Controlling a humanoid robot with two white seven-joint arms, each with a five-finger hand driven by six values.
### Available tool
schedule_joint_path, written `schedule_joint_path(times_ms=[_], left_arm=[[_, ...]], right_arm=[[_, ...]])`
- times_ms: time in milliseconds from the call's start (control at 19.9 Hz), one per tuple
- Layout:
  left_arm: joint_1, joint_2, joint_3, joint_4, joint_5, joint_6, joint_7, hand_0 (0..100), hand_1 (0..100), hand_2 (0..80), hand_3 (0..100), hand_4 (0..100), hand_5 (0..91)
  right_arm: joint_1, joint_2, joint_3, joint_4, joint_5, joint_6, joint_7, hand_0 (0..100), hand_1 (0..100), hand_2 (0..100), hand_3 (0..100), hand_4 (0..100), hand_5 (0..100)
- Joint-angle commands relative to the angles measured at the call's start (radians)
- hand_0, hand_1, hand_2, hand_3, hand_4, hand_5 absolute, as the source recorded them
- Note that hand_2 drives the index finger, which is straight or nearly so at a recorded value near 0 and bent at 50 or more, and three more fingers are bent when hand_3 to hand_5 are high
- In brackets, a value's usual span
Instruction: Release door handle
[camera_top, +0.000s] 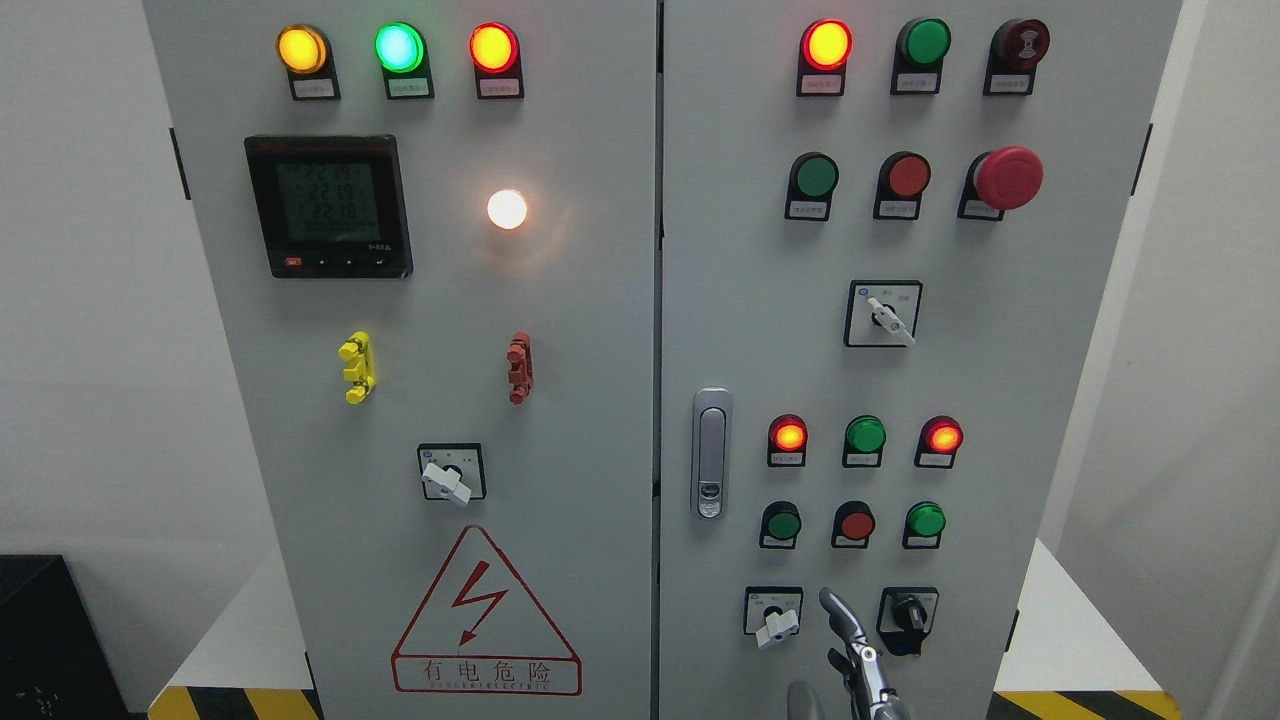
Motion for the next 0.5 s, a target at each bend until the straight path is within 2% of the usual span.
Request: schedule_joint_path(times_ms=[0, 351, 451], left_arm=[[0.000, 0.000, -0.020, -0.017, 0.000, -0.001, -0.001, 0, 0, 2.5, 8, 1, 0.0], [0.000, 0.000, -0.020, -0.015, 0.000, -0.001, 0.001, 0, 0, 2.4, 9, 1, 0.0], [0.000, 0.000, -0.020, -0.017, 0.000, -0.001, 0.001, 0, 0, 2.4, 9, 1, 0.0]], right_arm=[[0.000, 0.000, 0.000, 0.000, 0.001, -0.001, 0.000, 39, 20, 0, 7, 7, 2], [-0.002, 0.000, 0.000, 0.000, 0.004, -0.001, 0.000, 39, 20, 0, 8, 8, 4], [-0.005, 0.000, -0.002, 0.000, 0.010, -0.001, 0.000, 38, 21, 0, 11, 10, 5]])
